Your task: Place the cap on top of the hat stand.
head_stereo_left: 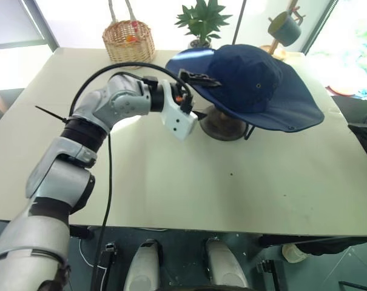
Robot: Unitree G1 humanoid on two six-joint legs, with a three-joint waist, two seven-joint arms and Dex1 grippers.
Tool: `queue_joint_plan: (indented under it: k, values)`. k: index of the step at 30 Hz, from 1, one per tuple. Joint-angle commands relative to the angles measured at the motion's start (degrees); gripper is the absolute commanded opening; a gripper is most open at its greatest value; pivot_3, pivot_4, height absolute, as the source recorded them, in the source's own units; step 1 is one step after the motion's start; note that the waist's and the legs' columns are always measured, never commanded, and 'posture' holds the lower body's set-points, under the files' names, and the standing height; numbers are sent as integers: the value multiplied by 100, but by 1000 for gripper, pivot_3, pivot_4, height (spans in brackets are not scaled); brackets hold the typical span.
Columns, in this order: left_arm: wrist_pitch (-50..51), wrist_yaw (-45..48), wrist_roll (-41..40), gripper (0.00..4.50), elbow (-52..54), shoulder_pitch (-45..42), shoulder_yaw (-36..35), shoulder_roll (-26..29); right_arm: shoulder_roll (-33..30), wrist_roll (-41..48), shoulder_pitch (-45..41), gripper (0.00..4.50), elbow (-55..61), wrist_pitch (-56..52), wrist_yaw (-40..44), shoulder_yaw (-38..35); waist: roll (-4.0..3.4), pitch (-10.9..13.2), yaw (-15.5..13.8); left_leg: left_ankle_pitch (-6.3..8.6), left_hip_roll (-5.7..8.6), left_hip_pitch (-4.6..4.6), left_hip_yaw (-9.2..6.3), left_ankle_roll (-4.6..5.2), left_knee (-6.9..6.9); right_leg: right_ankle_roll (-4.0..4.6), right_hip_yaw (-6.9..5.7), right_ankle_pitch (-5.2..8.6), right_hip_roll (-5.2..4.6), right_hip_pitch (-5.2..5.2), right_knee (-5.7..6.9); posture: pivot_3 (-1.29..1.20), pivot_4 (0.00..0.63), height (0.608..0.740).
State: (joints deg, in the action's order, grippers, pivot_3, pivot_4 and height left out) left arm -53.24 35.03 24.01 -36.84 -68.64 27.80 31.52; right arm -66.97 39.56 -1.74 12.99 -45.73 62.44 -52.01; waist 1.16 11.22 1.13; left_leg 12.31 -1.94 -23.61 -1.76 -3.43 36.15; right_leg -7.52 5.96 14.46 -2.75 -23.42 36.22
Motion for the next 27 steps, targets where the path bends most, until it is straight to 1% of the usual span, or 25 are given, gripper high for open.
queue_joint_plan:
  k: [1,2,4,5,7,8,9,11,13,16,18,20,23,25,27]
  values:
    - [98,298,-359,4453,315,194,-240,220,-179,-46,-106,4500,-59,117,55,-77,-1,-1,11,0,0,1,0,0,0,0,1,0,0,0,0,0,150,740]
    - [248,516,-602,4453,437,314,-297,314,-197,-77,-96,4500,-78,133,85,-75,-2,-1,14,0,-1,2,0,0,-1,0,1,0,1,0,1,0,150,740]
    - [860,1224,-1451,4453,859,653,-450,552,-251,-173,-50,4500,-153,200,177,-69,-3,-1,24,0,-1,4,0,0,-1,0,1,0,1,0,5,0,150,740]
    - [1610,1808,-2224,4453,1302,946,-615,772,-285,-226,-43,4500,-250,243,233,-54,-3,-1,28,0,-2,4,0,0,-2,0,1,0,2,-1,7,0,150,740]
    - [2762,2543,-3216,4453,1973,1333,-879,1064,-326,-296,-49,4500,-390,304,304,-22,-3,-1,78,0,-4,5,0,0,-3,0,1,0,2,0,9,0,150,740]
    - [3761,2893,-3917,4453,2371,1533,-1132,1309,-360,-348,-47,4500,-486,352,359,17,-3,-1,109,0,-5,6,0,0,-2,0,1,0,2,0,12,0,150,740]
    - [4464,3092,-4351,4453,2654,1659,-1320,1468,-381,-387,-49,4500,-549,388,401,46,-4,0,128,0,-5,6,0,0,-2,0,1,0,2,0,12,0,150,740]
    - [6241,3405,-5388,4453,3059,1767,-1783,1888,-449,-448,-75,4500,-704,468,529,143,-2,1,142,0,-4,6,-2,1,0,0,0,0,2,1,17,0,150,740]
    - [7612,3569,-6176,4453,3022,1644,-2300,2227,-543,-501,-191,4500,-926,590,643,353,-4,0,152,-1,-4,9,-2,1,5,1,0,1,2,1,22,0,150,740]
    - [8605,3660,-6538,4453,2648,1342,-2791,2489,-677,-568,-502,4500,-1337,810,716,767,-4,0,164,0,-4,19,-3,1,5,15,0,17,4,7,23,0,150,740]
    - [8960,3769,-6571,4453,2448,1172,-2968,2613,-750,-607,-751,4500,-1607,941,763,1055,-5,0,166,0,-3,20,-2,1,5,13,0,20,4,9,23,0,150,740]
    - [9095,4187,-6462,4453,2238,1163,-3052,2939,-884,-632,-1030,4500,-1922,1087,951,1419,-6,0,172,0,-4,21,-2,1,3,16,0,18,4,8,22,0,150,740]
    - [9373,4742,-6428,4453,1988,1103,-3077,3270,-1017,-615,-1468,4500,-2333,1161,1164,1824,-8,2,217,0,-4,19,0,1,-5,18,1,18,4,0,23,0,150,740]
    - [9236,5081,-6225,4453,1839,1125,-2999,3448,-1075,-660,-1815,4500,-2616,1211,1249,2129,-8,2,240,0,-4,17,0,1,-6,17,0,20,4,-3,25,0,150,740]
    - [9015,5140,-5958,4453,1689,1097,-2937,3461,-1103,-743,-2061,4500,-2812,1289,1330,2372,-9,2,249,0,-4,16,0,1,-8,19,0,22,3,-4,24,0,150,740]
